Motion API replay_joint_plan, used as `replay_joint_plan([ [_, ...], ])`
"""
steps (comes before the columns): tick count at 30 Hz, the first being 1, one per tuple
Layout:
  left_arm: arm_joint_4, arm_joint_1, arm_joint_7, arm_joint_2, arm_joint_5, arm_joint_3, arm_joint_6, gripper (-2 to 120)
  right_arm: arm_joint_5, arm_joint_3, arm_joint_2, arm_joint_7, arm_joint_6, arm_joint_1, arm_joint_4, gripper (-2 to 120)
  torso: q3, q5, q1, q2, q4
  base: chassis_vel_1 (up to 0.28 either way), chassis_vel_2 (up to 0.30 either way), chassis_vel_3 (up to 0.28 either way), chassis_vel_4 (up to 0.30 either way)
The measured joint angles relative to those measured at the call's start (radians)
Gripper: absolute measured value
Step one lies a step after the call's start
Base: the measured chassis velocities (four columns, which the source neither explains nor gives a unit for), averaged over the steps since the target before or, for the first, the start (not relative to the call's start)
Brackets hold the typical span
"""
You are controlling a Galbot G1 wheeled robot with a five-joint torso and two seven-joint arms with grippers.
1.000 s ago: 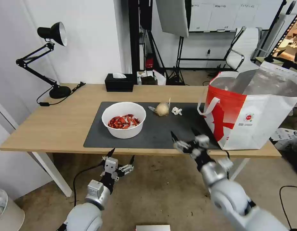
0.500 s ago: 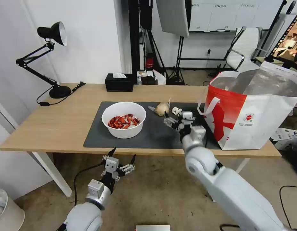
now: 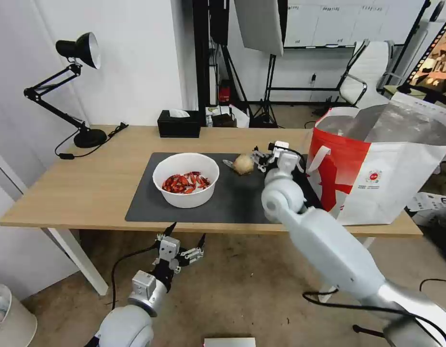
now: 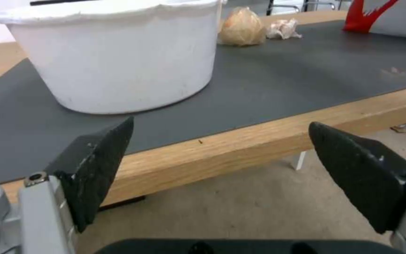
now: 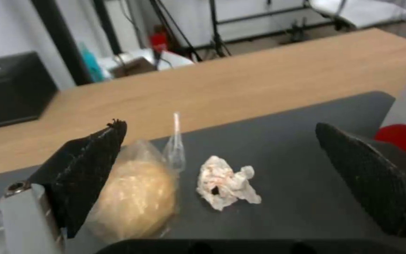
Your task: Pick up the trash from the table and place it into the takeout bag.
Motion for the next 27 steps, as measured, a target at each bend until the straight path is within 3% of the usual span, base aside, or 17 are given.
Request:
replay_joint_plan([
  [12,0.001,-0.001,0.0,0.004,-0.013,-0.001,-0.001,100,-0.031,-0.012,0.085,0.044,-0.126,0.058,-0.206,100,0.0,0.0001,0.0,0.0,0.0,0.0,0.0,0.0,0.0],
  [27,0.009,-0.005,0.002,0.0,-0.017,0.005,-0.004,100,-0.069,0.005,0.094,-0.01,-0.125,0.066,-0.308,100,0.0,0.0001,0.0,0.0,-0.0001,0.0,0.0,0.0,0.0],
])
